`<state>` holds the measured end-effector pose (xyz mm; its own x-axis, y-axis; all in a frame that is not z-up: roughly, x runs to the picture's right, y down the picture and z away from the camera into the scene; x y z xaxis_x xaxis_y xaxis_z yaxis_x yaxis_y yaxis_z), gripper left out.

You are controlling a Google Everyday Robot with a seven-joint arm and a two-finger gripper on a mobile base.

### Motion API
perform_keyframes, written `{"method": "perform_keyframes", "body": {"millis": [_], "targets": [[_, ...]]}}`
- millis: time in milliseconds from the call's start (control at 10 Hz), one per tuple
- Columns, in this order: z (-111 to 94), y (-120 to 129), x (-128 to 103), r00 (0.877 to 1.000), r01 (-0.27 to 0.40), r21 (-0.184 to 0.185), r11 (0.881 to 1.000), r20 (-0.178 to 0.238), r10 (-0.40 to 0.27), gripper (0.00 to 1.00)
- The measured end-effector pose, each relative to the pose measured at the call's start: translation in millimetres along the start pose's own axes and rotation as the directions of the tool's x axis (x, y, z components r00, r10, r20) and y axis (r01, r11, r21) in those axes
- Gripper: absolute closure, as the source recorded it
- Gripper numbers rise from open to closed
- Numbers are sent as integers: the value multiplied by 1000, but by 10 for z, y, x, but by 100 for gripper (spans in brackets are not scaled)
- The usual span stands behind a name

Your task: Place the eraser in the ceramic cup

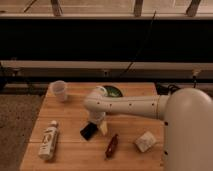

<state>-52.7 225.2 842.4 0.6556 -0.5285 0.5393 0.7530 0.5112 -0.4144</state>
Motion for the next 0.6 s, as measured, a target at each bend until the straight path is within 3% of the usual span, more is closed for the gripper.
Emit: {"method": "perform_keyframes", "body": {"millis": [200, 400, 500, 600], "targets": [[-68, -7, -65, 1000, 13, 7, 1000, 1, -13, 62], [-291, 35, -175, 1000, 17, 11, 1000, 4, -17, 80], [-559, 77, -259, 1000, 20, 15, 1000, 2, -20, 94], [-736, 106, -307, 1000, 21, 17, 1000, 0, -21, 98]]}}
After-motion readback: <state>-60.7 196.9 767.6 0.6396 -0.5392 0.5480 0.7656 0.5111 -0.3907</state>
